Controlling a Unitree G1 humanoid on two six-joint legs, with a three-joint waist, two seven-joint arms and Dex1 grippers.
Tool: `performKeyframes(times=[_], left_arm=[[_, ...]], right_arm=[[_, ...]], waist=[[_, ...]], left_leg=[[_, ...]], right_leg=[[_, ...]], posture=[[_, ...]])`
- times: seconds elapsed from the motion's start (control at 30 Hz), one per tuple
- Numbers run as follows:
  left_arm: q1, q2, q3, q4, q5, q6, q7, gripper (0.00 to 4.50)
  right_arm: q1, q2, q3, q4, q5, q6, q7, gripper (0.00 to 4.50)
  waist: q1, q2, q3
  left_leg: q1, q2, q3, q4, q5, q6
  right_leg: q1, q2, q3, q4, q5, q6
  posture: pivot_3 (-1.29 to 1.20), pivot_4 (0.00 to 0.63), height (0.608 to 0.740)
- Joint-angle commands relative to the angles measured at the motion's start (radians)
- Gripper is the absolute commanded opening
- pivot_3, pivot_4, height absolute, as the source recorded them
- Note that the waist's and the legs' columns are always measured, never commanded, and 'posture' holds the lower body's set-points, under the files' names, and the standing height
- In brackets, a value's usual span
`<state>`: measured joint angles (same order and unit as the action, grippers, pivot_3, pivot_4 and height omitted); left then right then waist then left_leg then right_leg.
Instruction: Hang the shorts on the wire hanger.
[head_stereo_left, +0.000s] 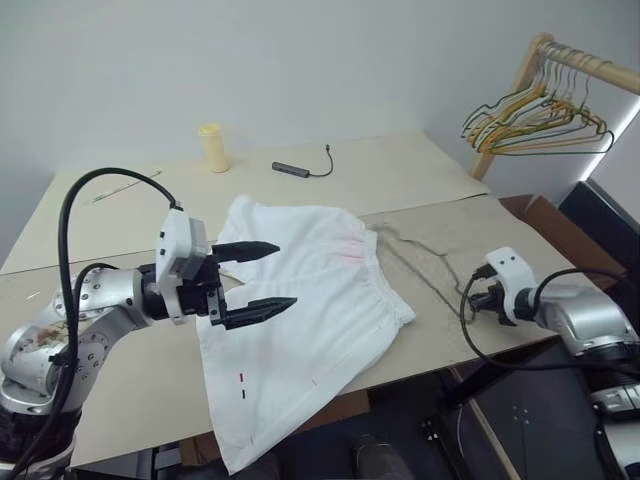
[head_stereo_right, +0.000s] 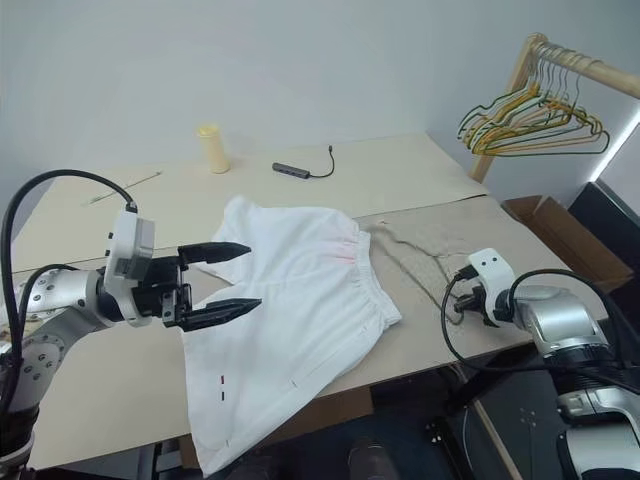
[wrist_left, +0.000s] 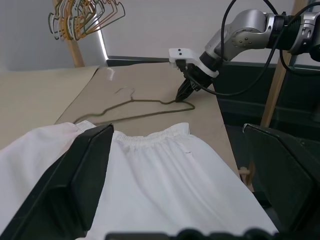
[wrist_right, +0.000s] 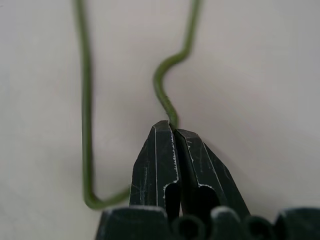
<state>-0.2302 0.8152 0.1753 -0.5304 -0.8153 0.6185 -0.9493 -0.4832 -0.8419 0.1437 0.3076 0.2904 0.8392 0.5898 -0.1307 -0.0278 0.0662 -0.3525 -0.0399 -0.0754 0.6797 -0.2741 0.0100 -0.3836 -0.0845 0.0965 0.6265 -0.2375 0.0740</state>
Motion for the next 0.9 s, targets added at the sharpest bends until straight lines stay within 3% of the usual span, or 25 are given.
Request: performKeyframes(times=[0.03,0.33,0.67,0.9], left_arm=[[-0.019,0.01,0.004,0.002,-0.013,0.007,-0.01,4.5],[-0.102,0.0,-0.006,0.101,0.005,0.015,-0.004,4.5],[-0.273,-0.067,-0.029,0.272,0.061,0.0,0.039,4.5],[-0.386,-0.109,-0.041,0.407,0.158,-0.056,0.064,4.5]], right_arm=[[-0.012,0.008,-0.037,0.029,-0.047,0.015,-0.027,0.04],[-0.106,0.074,-0.276,-0.052,-0.063,-0.047,-0.251,0.04],[0.035,-0.032,-0.184,-0.191,-0.392,-0.877,-0.268,0.04],[-0.008,-0.152,-0.104,-0.13,-0.72,-1.429,-0.4,0.04]], waist=[[-0.001,-0.001,-0.001],[0.0,0.006,-0.001],[-0.017,0.007,-0.002],[-0.056,0.007,-0.002]], left_leg=[[0.0,0.0,0.0,0.0,0.0,0.0],[-0.002,-0.001,0.0,-0.001,0.0,0.0],[-0.005,-0.003,-0.001,-0.002,-0.001,0.0],[-0.003,-0.005,0.0,-0.002,-0.001,-0.001]], right_leg=[[0.0,0.0,0.0,0.0,0.0,0.0],[-0.005,0.0,0.001,0.002,0.001,0.0],[-0.006,-0.002,0.001,0.0,0.0,0.001],[-0.005,-0.004,0.001,0.001,0.0,0.002]], posture=[[-0.13,0.021,0.74],[-0.15,0.018,0.74],[-0.17,0.0,0.74],[-0.18,0.0,0.74]])
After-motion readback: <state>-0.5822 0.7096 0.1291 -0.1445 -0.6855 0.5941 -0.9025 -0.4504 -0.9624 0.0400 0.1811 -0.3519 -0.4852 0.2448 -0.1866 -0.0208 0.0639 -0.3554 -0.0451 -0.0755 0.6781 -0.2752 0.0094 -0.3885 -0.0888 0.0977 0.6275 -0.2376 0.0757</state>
